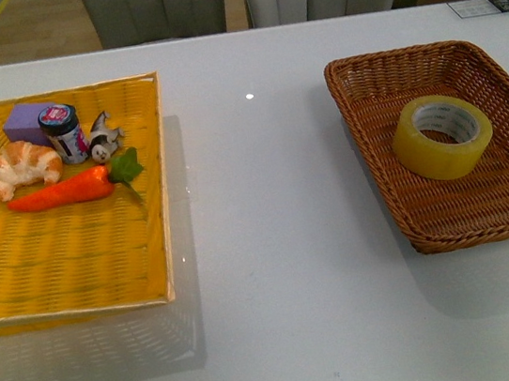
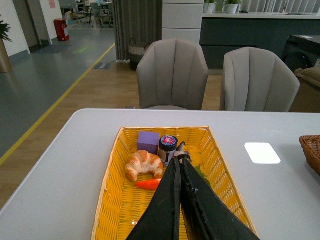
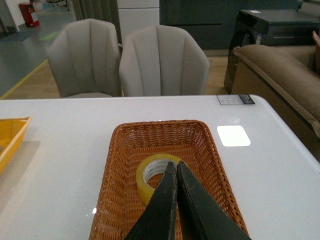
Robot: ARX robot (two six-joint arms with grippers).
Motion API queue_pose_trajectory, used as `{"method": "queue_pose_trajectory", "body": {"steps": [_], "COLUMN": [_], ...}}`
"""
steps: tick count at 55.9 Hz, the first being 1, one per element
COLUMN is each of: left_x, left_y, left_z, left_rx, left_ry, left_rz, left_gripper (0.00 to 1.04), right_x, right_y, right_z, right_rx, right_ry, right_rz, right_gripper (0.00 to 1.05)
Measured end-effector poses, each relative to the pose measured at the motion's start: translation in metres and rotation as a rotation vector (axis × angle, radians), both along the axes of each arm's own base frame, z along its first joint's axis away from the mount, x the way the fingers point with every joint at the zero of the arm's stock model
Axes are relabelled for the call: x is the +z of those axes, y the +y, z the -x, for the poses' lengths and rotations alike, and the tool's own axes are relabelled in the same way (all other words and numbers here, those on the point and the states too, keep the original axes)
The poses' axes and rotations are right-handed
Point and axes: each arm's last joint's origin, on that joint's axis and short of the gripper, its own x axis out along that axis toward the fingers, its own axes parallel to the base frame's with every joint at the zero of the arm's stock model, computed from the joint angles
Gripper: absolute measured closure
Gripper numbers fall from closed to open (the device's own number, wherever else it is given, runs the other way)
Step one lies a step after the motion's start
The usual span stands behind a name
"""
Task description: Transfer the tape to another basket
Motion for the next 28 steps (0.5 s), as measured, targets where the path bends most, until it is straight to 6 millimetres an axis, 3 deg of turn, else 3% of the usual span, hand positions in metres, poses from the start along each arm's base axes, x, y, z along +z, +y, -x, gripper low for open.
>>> {"method": "queue_pose_trajectory", "body": {"steps": [28], "left_x": [0.000], "left_y": [0.000], "left_z": [0.000], "left_rx": [0.000], "left_ry": [0.000], "left_rz": [0.000], "left_gripper": [1.03], "right_x": [0.010], "right_y": [0.000], "right_z": [0.025], "right_rx": [0.000], "right_ry": [-0.032], "right_rz": [0.000], "right_gripper": [1.03]}}
